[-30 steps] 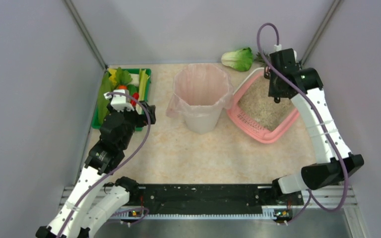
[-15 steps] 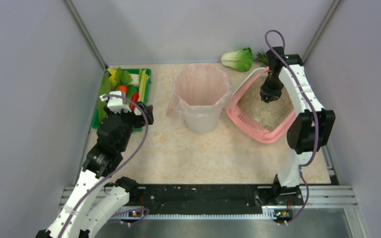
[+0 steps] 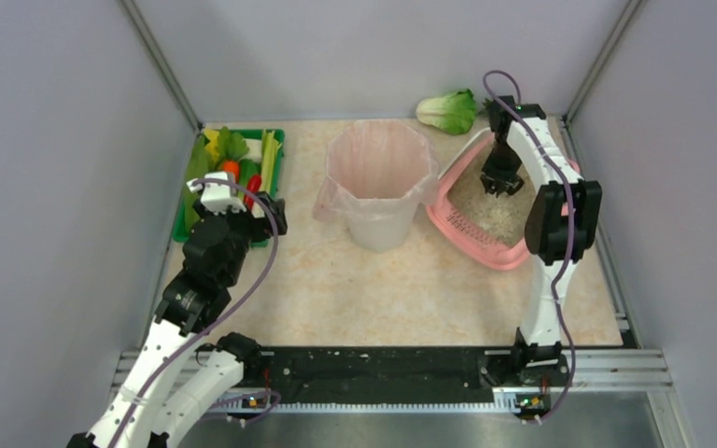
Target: Clean the litter box
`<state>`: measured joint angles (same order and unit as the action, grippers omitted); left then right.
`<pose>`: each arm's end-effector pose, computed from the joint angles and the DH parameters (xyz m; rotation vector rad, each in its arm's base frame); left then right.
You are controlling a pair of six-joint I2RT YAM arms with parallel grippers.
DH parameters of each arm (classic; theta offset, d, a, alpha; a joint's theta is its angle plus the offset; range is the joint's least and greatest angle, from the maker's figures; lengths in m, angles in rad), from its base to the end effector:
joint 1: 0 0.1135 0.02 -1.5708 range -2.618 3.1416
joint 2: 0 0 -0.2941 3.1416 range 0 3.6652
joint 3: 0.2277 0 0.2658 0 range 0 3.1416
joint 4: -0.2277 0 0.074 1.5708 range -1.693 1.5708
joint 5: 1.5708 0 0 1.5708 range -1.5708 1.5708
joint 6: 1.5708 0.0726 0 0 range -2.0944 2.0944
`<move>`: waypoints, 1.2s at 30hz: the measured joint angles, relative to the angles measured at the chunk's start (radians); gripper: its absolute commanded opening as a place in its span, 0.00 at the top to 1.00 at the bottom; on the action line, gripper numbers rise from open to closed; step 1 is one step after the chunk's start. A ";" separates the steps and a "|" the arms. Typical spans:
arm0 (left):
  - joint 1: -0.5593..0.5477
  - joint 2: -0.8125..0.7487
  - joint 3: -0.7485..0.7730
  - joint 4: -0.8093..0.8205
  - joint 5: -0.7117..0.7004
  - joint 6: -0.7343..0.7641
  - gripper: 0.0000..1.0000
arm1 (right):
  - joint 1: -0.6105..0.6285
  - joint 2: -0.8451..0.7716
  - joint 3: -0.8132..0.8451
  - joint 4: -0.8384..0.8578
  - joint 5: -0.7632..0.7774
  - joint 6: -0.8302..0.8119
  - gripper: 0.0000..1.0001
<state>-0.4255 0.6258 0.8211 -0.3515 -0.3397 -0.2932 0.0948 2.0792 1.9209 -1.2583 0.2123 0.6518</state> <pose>0.1600 -0.0460 0.3727 -0.1367 1.7184 -0.2389 0.4500 0.0274 0.2456 0.8242 2.7951 -0.2070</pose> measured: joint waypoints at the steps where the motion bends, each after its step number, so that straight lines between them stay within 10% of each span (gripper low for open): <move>1: 0.000 0.001 0.000 0.000 0.000 0.000 0.01 | 0.000 0.013 0.018 -0.003 0.004 -0.007 1.00; 23: 0.000 0.027 0.009 0.000 -0.036 0.008 0.01 | -0.023 0.190 0.212 -0.030 0.144 -0.071 1.00; 36: 0.000 0.030 0.009 0.000 -0.036 0.008 0.01 | -0.027 -0.023 -0.293 0.400 0.202 -0.177 1.00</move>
<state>-0.4255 0.6556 0.8303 -0.3519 -0.3756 -0.2852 0.0681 2.0563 1.6279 -0.8581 0.4145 0.4751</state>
